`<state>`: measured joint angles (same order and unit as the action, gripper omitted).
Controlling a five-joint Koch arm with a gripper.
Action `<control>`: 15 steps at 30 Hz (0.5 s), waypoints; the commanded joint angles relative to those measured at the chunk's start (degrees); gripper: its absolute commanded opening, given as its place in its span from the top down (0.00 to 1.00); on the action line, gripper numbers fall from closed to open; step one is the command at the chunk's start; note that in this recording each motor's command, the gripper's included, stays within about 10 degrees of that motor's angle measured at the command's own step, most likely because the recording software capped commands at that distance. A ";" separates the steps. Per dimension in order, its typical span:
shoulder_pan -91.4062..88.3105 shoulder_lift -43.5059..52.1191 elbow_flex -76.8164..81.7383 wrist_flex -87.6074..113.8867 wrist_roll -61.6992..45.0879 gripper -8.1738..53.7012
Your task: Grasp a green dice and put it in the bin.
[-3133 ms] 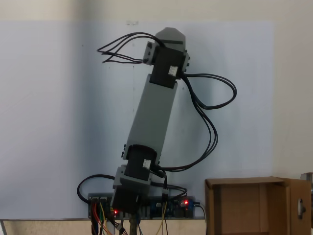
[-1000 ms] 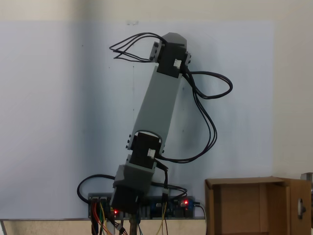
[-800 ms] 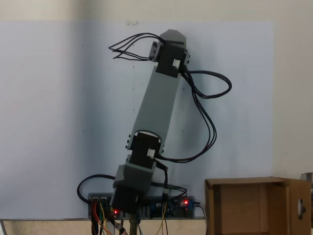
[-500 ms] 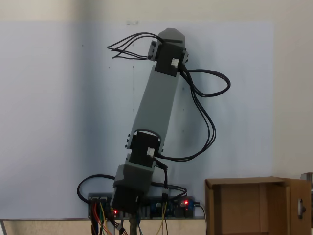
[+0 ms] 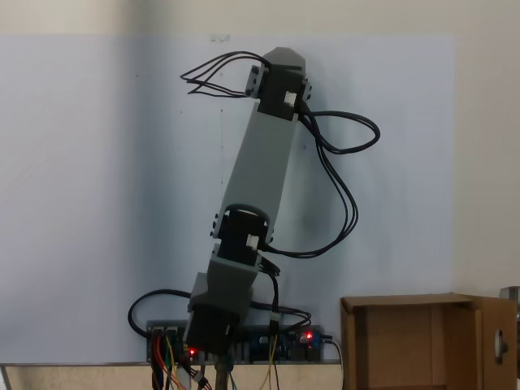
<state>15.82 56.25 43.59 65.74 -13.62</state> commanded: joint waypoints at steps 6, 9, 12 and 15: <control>-0.35 0.70 -0.53 -1.23 -3.60 0.30; -0.26 0.70 -0.26 -1.23 -3.60 0.32; 0.00 0.70 0.18 -1.14 -2.99 0.40; 0.35 0.70 0.26 -1.05 -1.41 0.58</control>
<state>16.08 55.99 44.82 65.65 -13.62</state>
